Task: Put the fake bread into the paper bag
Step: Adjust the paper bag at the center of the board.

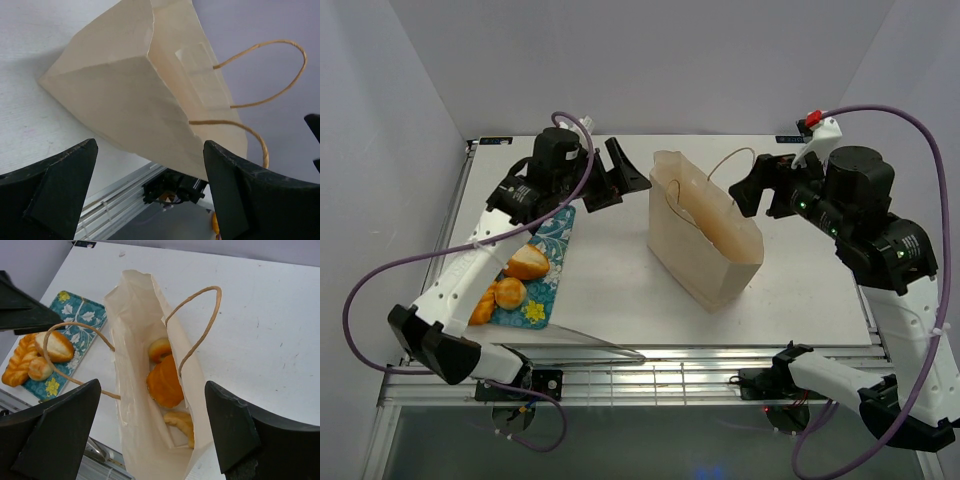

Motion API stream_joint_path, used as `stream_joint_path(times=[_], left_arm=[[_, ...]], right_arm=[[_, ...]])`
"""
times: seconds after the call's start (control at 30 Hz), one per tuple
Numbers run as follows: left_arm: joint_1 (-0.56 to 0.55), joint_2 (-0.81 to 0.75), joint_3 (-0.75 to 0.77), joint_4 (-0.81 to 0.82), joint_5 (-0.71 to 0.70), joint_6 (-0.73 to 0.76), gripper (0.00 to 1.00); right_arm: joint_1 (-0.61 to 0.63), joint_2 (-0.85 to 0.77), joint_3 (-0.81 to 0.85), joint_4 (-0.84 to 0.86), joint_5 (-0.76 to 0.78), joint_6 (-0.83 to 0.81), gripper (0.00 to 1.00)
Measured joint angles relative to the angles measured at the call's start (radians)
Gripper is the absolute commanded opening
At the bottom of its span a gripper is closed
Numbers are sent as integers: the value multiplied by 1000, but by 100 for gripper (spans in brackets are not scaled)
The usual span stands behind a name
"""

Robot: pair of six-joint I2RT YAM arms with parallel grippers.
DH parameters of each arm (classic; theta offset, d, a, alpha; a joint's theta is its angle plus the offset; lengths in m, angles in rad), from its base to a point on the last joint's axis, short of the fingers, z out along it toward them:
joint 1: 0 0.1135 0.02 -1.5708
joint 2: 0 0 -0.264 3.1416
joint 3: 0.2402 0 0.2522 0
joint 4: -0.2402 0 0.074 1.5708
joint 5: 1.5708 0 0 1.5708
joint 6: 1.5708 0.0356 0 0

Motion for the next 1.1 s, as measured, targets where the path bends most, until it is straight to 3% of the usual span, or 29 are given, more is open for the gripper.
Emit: stream_joint_path(times=[0.2,0.47,0.83,0.9,1.0,1.03,1.1], left_arm=[[-48,108,-14,187,8,-144,98],[-105,85,-68,369,3,-253,98],[-204,73,-84,446,49,-328,93],[-204,73,-84,448,51,-329,88],[-203,80,-72,449,54,-324,66],[-202,86,-63,450,55,-320,53],[-201,108,-30,446,57,-305,39]], right_arm=[[0,-60,10,-23,-1,0,90],[0,-104,-18,-39,-12,1,90],[0,-110,-100,-58,-61,0,93],[0,-115,-106,-58,-79,1,95],[0,-122,-126,-51,-135,-2,100],[0,-126,-138,-45,-171,-4,97],[0,-133,-159,-40,-241,-9,95]])
